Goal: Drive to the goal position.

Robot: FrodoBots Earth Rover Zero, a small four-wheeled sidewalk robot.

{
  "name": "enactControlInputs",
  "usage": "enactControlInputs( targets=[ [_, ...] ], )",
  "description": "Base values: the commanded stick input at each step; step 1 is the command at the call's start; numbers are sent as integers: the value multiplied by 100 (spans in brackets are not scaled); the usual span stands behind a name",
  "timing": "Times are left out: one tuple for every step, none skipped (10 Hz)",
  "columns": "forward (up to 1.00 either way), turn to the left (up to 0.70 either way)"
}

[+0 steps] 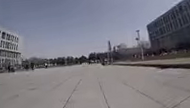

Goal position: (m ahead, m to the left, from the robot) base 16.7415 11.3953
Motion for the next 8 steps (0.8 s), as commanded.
enactControlInputs(
  targets=[
    [100, 0],
    [100, 0],
    [100, 0],
    [100, 0],
    [100, 0],
    [100, 0],
    [100, 0],
    [100, 0]
  ],
)
